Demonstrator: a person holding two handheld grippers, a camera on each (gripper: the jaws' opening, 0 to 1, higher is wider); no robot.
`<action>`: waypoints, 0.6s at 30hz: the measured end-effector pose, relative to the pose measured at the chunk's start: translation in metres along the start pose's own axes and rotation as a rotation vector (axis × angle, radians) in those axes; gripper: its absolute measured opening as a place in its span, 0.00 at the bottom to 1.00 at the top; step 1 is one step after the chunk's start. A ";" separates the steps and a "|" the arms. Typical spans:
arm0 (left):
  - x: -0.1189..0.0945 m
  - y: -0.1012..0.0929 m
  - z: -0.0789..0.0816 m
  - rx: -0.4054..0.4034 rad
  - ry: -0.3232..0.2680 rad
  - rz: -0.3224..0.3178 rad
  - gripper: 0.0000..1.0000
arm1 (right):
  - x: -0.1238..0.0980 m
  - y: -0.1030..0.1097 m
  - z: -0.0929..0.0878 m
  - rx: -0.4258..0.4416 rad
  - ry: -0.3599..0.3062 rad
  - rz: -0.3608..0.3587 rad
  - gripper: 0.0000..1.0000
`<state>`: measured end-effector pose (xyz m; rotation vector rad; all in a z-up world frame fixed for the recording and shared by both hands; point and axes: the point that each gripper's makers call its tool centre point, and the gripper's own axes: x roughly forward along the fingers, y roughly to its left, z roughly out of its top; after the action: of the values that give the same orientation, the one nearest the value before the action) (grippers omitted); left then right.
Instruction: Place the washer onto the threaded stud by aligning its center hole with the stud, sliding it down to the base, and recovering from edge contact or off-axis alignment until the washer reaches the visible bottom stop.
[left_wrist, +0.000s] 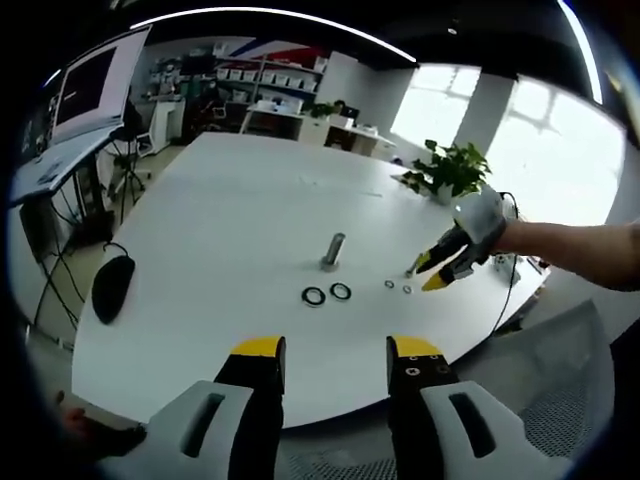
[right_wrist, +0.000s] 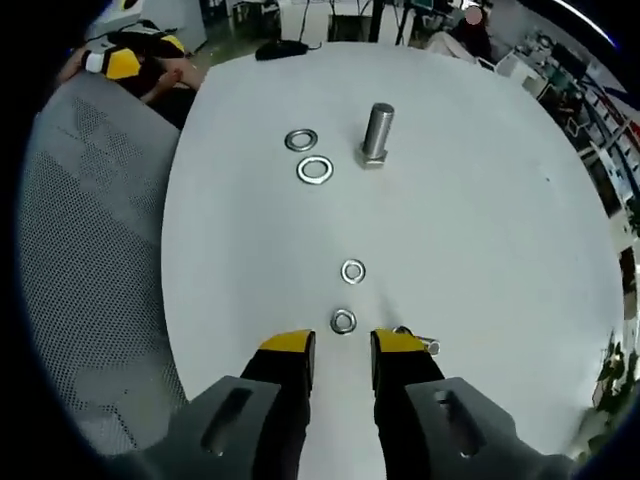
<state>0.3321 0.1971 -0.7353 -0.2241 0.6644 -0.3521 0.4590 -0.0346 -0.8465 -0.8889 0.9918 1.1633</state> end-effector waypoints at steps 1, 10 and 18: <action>0.000 0.000 0.000 0.001 0.002 -0.001 0.38 | 0.002 -0.002 0.000 -0.002 0.005 -0.003 0.24; 0.000 0.000 0.001 0.002 -0.005 0.000 0.37 | 0.017 -0.002 -0.001 -0.012 0.041 0.045 0.22; 0.000 0.000 0.001 0.002 -0.002 0.000 0.37 | 0.020 -0.001 -0.008 -0.044 0.066 0.046 0.21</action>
<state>0.3330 0.1973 -0.7351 -0.2221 0.6625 -0.3526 0.4612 -0.0360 -0.8674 -0.9485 1.0486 1.2046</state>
